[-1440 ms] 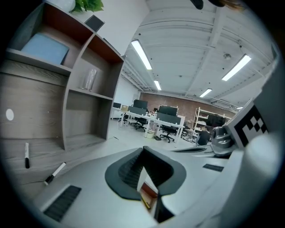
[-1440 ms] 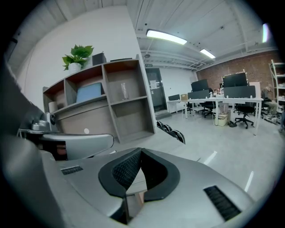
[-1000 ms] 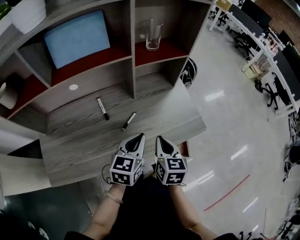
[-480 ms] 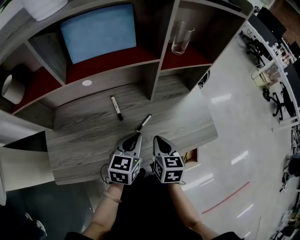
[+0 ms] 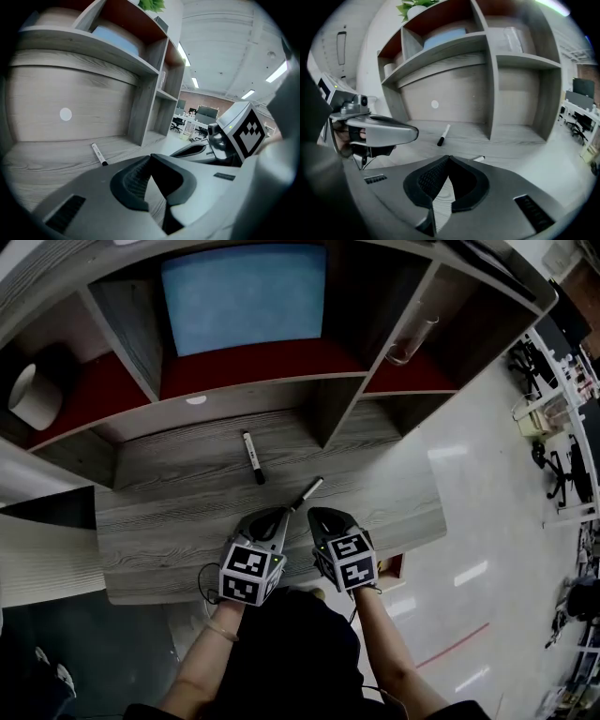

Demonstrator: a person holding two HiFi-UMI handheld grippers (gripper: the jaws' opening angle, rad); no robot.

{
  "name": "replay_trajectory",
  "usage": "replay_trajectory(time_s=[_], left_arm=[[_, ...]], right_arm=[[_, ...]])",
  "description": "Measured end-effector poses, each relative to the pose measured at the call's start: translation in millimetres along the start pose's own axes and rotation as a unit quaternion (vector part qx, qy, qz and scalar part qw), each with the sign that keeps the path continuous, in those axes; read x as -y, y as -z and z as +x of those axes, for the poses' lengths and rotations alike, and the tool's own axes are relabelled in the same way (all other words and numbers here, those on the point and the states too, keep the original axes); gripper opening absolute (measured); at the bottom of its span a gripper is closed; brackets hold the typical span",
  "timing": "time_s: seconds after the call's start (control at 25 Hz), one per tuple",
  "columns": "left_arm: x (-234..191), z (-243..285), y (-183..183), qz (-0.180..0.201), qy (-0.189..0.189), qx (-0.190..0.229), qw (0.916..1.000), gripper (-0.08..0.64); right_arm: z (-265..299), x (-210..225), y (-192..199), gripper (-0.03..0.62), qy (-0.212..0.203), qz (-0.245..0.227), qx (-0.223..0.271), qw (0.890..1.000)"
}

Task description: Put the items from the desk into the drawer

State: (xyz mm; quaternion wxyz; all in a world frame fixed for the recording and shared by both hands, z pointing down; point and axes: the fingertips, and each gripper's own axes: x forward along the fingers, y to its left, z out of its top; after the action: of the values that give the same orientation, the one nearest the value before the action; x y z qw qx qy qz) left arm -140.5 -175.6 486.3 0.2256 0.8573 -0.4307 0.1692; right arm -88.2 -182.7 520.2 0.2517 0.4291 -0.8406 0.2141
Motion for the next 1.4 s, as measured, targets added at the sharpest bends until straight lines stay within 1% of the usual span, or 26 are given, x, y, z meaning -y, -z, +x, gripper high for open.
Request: replay_trajectory(time_s=[0.08, 0.16, 0.24, 0.36, 0.44, 0.56, 0.64, 0.68, 0.76, 0.84, 0.92, 0.96, 1.04, 1.12, 1.2, 1.32, 1.4], left_arm=[[-3, 3, 3, -0.005, 0.002, -0.005, 1.0000, 0.029], [-7, 5, 4, -0.011, 0.003, -0.007, 0.9999, 0.028], [-11, 6, 6, -0.015, 0.001, -0.008, 0.9999, 0.028], [-15, 7, 9, -0.016, -0.002, -0.010, 0.9998, 0.029], [-19, 7, 9, -0.020, -0.004, -0.010, 0.9997, 0.028], [-25, 6, 9, -0.031, -0.011, -0.005, 0.9994, 0.028], [-29, 6, 9, -0.036, -0.015, -0.004, 0.9992, 0.028], [-30, 6, 10, -0.037, -0.016, -0.004, 0.9992, 0.028], [-33, 7, 11, -0.038, -0.018, -0.006, 0.9991, 0.029], [-35, 8, 12, -0.040, -0.019, -0.009, 0.9990, 0.029], [-36, 9, 13, -0.043, -0.021, -0.010, 0.9988, 0.028], [-37, 10, 14, -0.044, -0.023, -0.012, 0.9987, 0.028], [-38, 11, 16, -0.046, -0.025, -0.014, 0.9985, 0.028], [-40, 11, 17, -0.048, -0.028, -0.015, 0.9983, 0.029], [-41, 10, 17, -0.051, -0.030, -0.016, 0.9981, 0.029], [-44, 10, 17, -0.052, -0.033, -0.017, 0.9979, 0.028], [-45, 10, 17, -0.052, -0.034, -0.018, 0.9979, 0.029]], right_arm=[[8, -10, 0, 0.017, -0.040, -0.062, -0.018, 0.997], [14, -18, 1, 0.017, -0.070, -0.141, -0.037, 0.987], [20, -24, 5, 0.017, -0.095, -0.210, -0.059, 0.971], [29, -28, 13, 0.017, -0.130, -0.287, -0.092, 0.945], [35, -28, 19, 0.017, -0.152, -0.339, -0.112, 0.922], [42, -25, 31, 0.018, -0.183, -0.423, -0.144, 0.876], [45, -22, 38, 0.018, -0.199, -0.465, -0.160, 0.847], [47, -20, 40, 0.018, -0.207, -0.481, -0.166, 0.835], [52, -18, 40, 0.018, -0.220, -0.506, -0.171, 0.816], [56, -16, 40, 0.020, -0.232, -0.519, -0.179, 0.803], [59, -14, 43, 0.024, -0.249, -0.525, -0.199, 0.789], [60, -14, 46, 0.028, -0.260, -0.528, -0.212, 0.780], [59, -15, 52, 0.039, -0.283, -0.536, -0.235, 0.760], [59, -16, 54, 0.055, -0.300, -0.550, -0.246, 0.740], [60, -14, 56, 0.064, -0.307, -0.567, -0.254, 0.721], [65, -6, 60, 0.072, -0.306, -0.593, -0.273, 0.693], [67, -4, 61, 0.075, -0.307, -0.603, -0.280, 0.681]])
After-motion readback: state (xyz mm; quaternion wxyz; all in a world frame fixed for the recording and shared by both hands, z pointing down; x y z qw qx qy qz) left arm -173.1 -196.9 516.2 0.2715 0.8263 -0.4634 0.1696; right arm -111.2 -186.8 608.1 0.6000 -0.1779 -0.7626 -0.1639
